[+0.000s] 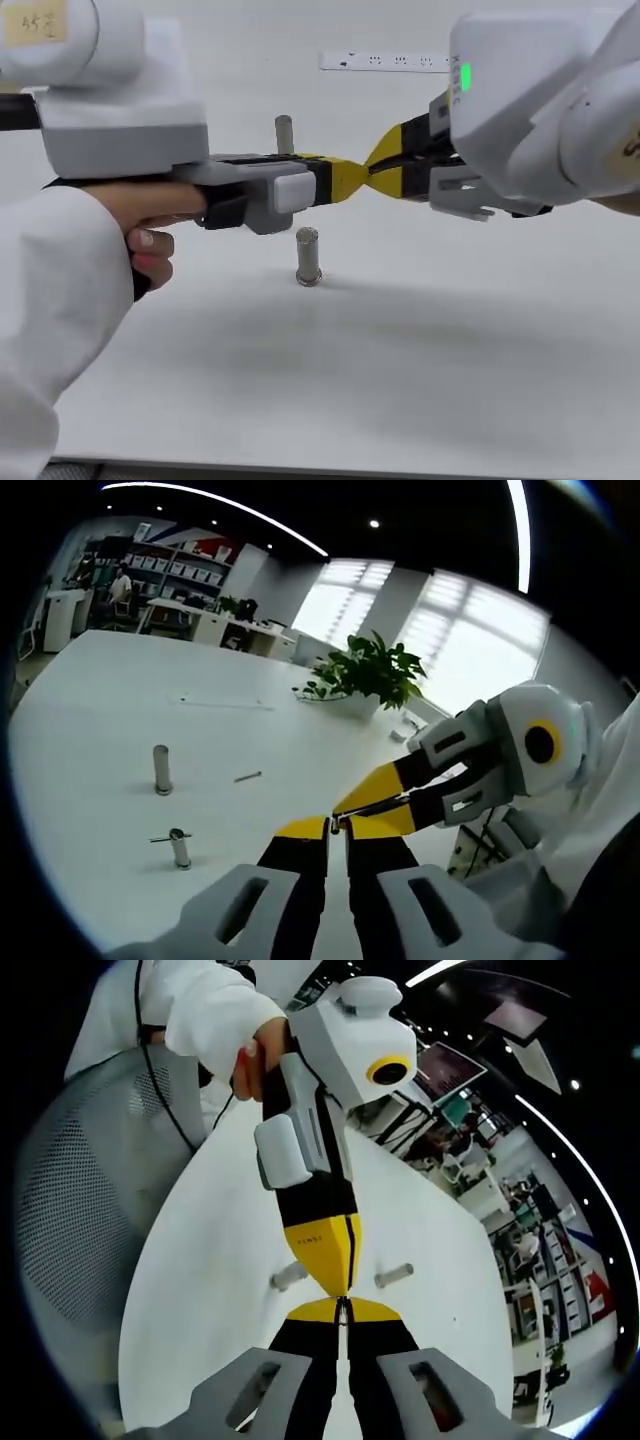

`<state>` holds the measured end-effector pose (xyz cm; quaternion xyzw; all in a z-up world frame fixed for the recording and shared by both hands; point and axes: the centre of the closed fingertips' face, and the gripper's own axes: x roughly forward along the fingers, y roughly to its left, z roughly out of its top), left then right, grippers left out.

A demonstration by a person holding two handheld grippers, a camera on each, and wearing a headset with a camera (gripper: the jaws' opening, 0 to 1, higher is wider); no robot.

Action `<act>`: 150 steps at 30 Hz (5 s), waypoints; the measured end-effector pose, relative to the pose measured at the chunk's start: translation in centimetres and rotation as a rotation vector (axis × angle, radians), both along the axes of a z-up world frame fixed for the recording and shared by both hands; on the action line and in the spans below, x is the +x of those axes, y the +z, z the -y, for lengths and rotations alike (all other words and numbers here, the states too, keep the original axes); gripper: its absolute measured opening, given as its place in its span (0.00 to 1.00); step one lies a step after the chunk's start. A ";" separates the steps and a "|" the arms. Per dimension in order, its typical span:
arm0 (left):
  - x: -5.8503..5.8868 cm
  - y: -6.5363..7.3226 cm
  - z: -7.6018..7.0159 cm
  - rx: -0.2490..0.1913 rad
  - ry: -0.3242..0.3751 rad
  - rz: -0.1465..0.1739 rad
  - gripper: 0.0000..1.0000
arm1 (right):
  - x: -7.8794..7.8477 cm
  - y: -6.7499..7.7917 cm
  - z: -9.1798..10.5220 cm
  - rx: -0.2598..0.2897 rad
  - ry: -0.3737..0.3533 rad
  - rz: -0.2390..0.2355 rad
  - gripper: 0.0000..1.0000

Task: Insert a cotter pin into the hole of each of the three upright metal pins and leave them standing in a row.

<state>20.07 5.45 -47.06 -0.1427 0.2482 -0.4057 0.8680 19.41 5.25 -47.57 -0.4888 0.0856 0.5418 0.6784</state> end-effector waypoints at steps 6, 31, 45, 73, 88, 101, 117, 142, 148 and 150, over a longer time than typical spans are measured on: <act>-0.5 -0.2 0.2 0.014 -0.002 -0.001 0.00 | -0.2 0.0 -0.1 0.003 0.005 0.002 0.00; -2.4 -0.6 0.6 0.023 -0.048 -0.043 0.00 | -1.3 -0.5 -0.8 0.105 0.045 -0.108 0.08; -3.2 0.5 -0.8 0.069 -0.150 0.116 0.00 | -1.2 -1.5 0.2 0.191 -0.062 -0.381 0.17; -5.1 1.7 -0.7 0.185 -0.353 0.357 0.00 | -5.0 -1.8 -1.5 0.214 0.053 -0.681 0.09; -5.6 1.0 -0.2 0.223 -0.417 0.358 0.00 | -4.4 -1.7 -1.2 0.195 0.074 -0.698 0.00; -5.5 0.2 0.0 0.256 -0.436 0.350 0.00 | -4.6 -1.8 -0.6 0.157 0.062 -0.699 0.00; -2.6 -1.7 -2.2 0.293 -0.327 0.306 0.12 | -3.2 -4.3 1.0 0.108 -0.037 -0.663 0.00; -0.5 -7.0 -3.9 0.401 -0.344 0.214 0.17 | -0.4 -9.2 0.8 -0.031 -0.127 -0.650 0.00; -0.6 -7.5 -3.4 0.411 -0.360 0.212 0.18 | -0.2 -9.7 0.7 -0.064 -0.116 -0.643 0.00; -0.2 -7.7 -3.3 0.421 -0.354 0.226 0.18 | -0.3 -9.7 0.6 -0.064 -0.114 -0.649 0.00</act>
